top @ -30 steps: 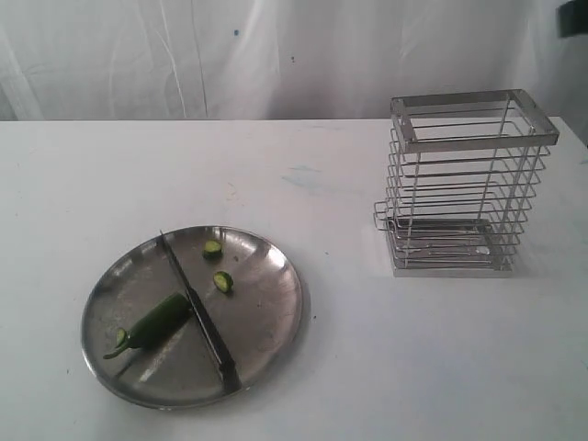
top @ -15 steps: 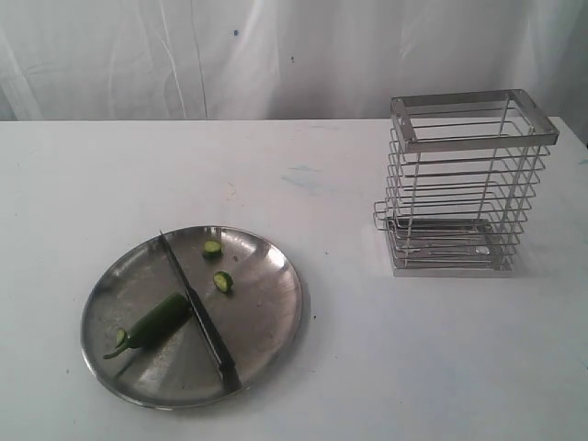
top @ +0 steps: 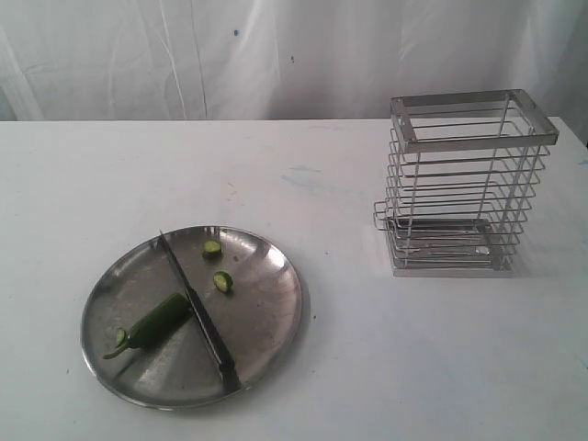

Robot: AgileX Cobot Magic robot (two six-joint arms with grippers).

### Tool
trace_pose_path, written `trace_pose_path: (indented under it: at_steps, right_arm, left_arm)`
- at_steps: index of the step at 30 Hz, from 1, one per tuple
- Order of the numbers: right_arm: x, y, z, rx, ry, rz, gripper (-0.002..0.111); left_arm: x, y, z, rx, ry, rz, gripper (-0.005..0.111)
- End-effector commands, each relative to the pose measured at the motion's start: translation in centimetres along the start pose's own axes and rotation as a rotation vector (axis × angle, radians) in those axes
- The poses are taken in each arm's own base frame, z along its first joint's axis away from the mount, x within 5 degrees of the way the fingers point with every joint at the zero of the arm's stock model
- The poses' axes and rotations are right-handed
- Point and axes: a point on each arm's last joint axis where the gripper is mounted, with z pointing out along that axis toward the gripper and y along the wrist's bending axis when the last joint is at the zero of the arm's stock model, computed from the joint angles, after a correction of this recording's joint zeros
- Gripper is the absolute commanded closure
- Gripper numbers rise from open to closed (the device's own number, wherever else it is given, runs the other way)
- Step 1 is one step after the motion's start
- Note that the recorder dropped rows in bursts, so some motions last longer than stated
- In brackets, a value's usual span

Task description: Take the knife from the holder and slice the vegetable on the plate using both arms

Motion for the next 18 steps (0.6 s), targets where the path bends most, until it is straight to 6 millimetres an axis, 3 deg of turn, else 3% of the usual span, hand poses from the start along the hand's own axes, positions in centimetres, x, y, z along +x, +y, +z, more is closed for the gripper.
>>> trace_pose_path:
  at_steps: [1, 4, 12, 18]
  right_arm:
    - [1.0, 0.7, -1.0, -0.018, -0.151, -0.019, 0.108]
    - [3.3, 1.5, -0.2, -0.056, -0.082, 0.008, 0.108]
    - [14.3, 3.8, 1.2, -0.109, 0.282, 0.053, 0.108]
    - [14.1, 4.0, 1.3, -0.121, 0.235, 0.02, 0.108]
  left_arm:
    - [0.1, -0.1, -0.1, 0.004, -0.007, -0.003, 0.107]
    - [0.1, -0.1, -0.2, 0.001, -0.012, 0.003, 0.107]
    - [0.1, -0.1, -0.2, 0.0, -0.013, 0.006, 0.107]
    - [0.1, -0.1, -0.2, 0.0, -0.013, 0.006, 0.107]
